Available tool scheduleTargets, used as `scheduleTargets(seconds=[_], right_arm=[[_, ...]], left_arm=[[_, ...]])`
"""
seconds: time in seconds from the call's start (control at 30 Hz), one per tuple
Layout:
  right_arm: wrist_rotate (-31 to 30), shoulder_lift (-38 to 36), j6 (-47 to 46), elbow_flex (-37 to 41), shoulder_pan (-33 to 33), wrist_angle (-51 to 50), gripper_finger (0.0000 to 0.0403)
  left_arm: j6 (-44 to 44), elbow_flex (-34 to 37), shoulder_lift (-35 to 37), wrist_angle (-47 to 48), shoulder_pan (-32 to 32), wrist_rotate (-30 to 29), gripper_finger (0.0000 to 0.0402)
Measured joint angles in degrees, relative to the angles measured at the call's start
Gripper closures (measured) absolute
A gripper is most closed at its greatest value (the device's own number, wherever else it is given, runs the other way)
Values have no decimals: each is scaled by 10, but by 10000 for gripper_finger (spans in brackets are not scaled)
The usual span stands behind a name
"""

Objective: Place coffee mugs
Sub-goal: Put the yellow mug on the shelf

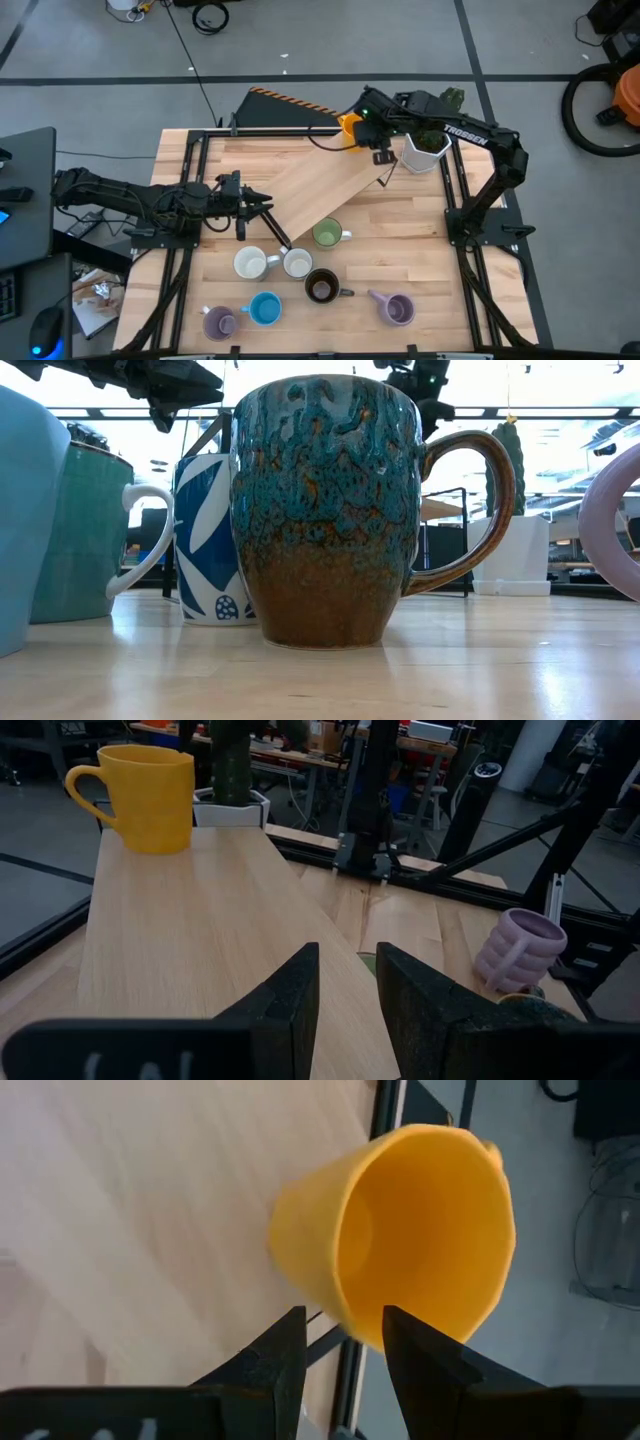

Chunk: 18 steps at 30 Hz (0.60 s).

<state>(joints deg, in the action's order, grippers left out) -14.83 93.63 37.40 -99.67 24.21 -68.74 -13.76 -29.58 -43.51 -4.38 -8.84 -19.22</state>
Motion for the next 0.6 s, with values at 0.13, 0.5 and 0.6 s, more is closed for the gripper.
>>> scheduleTargets(seconds=[0.13, 0.5, 0.6], right_arm=[[-6, 0, 4, 14, 1, 24, 263], [-5, 0, 1, 16, 5, 49, 263], [-1, 0, -1, 16, 5, 51, 263]], left_arm=[[0, 0, 0, 0, 0, 0, 294], [0, 0, 0, 0, 0, 0, 294], [0, 0, 0, 0, 0, 0, 294]])
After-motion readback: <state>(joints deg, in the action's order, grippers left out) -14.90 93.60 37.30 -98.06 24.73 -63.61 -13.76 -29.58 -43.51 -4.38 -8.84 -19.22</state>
